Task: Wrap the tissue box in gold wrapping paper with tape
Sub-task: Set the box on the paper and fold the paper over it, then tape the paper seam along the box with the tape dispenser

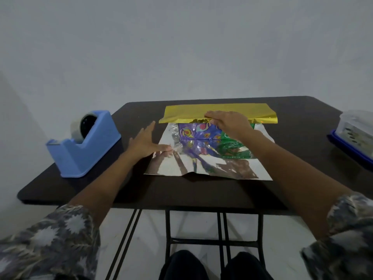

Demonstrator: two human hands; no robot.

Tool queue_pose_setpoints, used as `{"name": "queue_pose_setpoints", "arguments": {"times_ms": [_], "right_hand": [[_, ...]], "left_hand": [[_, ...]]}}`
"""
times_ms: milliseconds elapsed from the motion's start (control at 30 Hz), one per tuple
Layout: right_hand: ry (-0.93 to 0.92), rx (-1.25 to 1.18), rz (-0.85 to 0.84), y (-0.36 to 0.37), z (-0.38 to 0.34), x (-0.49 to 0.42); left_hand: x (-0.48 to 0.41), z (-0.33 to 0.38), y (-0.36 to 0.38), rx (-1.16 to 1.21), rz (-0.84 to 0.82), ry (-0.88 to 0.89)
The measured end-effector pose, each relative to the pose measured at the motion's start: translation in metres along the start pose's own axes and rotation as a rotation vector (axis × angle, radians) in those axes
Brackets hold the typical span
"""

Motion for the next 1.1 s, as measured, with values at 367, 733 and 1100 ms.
{"name": "queue_pose_setpoints", "arguments": {"times_ms": [367, 733, 1100], "right_hand": [[0.018, -0.013, -0.049, 0.007, 0.004, -0.003], [0.036, -0.012, -0.075, 0.007, 0.006, -0.002], [0.036, -0.032, -0.067, 0.005, 0.007, -0.002]], "left_hand": [[0.011, 0.007, 0.005, -0.025, -0.207, -0.053], [0.139, 0.000, -0.106, -0.086, 0.994, 0.071], [0.156, -0.121, -0.079, 0.561, 0.805, -0.344]]}}
Point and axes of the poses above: each hand's wrist, its own x-axis away from the middle knuckle, its own y-axis out of the palm, z = x × y, the point moved 9 cm from there along -x, towards the middle knuckle, and after that the axes turned 11 degrees about -z, right-handed, at the moved point
